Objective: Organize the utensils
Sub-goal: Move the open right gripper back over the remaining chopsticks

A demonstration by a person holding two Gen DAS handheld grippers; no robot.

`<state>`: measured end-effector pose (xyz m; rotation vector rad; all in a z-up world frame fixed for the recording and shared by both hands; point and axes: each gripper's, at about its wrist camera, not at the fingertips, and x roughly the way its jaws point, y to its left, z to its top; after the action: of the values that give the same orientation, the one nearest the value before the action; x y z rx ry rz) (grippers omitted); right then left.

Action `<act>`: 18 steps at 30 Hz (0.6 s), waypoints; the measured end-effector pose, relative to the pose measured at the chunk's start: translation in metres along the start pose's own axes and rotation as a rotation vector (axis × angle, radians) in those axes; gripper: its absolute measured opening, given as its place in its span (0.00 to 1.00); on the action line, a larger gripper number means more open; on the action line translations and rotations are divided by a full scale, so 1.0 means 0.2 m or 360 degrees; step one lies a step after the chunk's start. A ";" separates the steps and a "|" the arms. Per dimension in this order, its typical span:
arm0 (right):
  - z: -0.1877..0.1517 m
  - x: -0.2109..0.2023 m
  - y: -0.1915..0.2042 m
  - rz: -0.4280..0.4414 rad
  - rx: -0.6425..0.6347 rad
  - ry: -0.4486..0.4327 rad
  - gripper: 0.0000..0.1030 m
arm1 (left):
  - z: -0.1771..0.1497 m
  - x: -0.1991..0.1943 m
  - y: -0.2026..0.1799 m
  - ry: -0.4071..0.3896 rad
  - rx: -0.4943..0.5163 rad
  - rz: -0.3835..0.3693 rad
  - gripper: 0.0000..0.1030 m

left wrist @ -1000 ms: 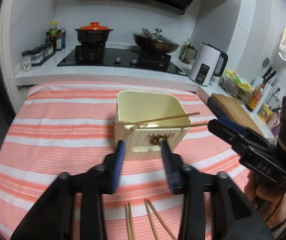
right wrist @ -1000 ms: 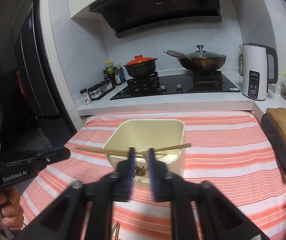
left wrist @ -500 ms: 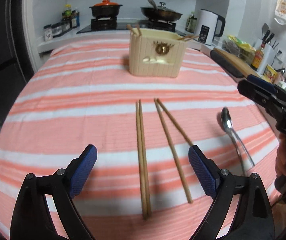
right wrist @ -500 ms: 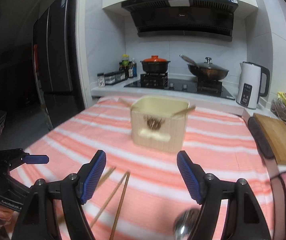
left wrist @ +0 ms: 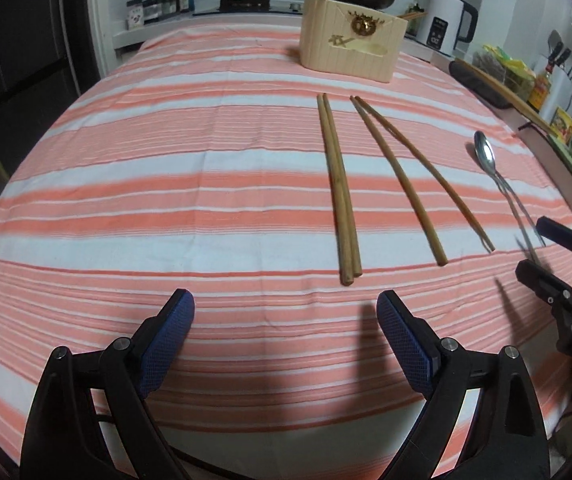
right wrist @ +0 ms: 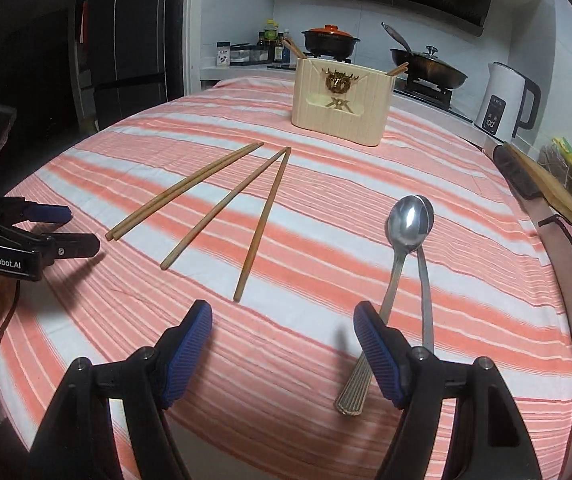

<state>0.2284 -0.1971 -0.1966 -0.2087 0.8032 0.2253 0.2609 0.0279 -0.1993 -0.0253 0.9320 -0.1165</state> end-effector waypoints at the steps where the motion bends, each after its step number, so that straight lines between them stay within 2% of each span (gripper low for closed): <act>1: 0.00 0.00 0.01 -0.0003 -0.0018 0.0004 0.73 | 0.00 0.00 0.00 0.0000 0.0017 0.0024 0.91; 9: -0.01 0.04 0.04 0.0001 -0.0062 0.0065 0.73 | 0.01 0.05 0.00 0.0024 0.0060 0.0078 0.91; 18: -0.01 0.06 0.04 0.0019 -0.0042 0.0107 0.73 | 0.05 0.07 0.06 0.0018 -0.0025 0.0133 0.91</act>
<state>0.2336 -0.1889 -0.2081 -0.2373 0.8689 0.2414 0.2782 0.0387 -0.2064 0.0001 0.9440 -0.0319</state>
